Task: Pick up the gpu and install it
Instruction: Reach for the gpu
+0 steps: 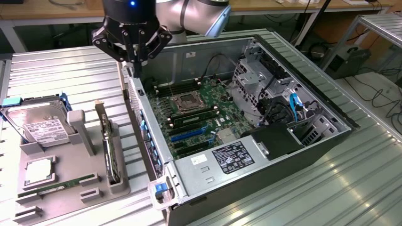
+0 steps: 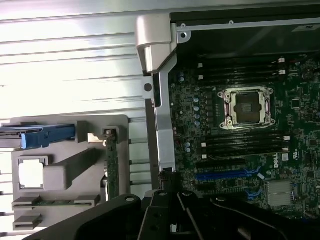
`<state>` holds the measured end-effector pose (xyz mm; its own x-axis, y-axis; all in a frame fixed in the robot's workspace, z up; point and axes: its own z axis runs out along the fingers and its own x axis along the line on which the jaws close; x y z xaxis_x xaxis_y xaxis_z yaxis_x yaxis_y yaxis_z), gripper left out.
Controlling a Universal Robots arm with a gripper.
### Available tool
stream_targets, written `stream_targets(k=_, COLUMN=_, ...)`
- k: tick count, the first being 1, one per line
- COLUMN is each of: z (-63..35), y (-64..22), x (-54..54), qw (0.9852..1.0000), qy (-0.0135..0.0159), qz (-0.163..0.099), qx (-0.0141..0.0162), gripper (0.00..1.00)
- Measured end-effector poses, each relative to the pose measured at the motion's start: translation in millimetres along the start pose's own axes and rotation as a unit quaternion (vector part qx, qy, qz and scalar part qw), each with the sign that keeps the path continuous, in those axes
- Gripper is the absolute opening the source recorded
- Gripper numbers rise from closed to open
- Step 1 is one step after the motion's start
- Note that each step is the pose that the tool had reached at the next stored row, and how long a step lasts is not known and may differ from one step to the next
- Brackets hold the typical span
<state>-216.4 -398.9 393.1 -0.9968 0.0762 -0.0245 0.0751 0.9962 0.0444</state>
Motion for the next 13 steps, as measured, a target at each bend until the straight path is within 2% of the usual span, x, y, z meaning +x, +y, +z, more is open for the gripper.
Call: stream_targets(k=13, z=-0.2, y=-0.4, x=6.0, qw=1.0000, qy=0.0000, qz=0.000, qx=0.0000, gripper=0.11)
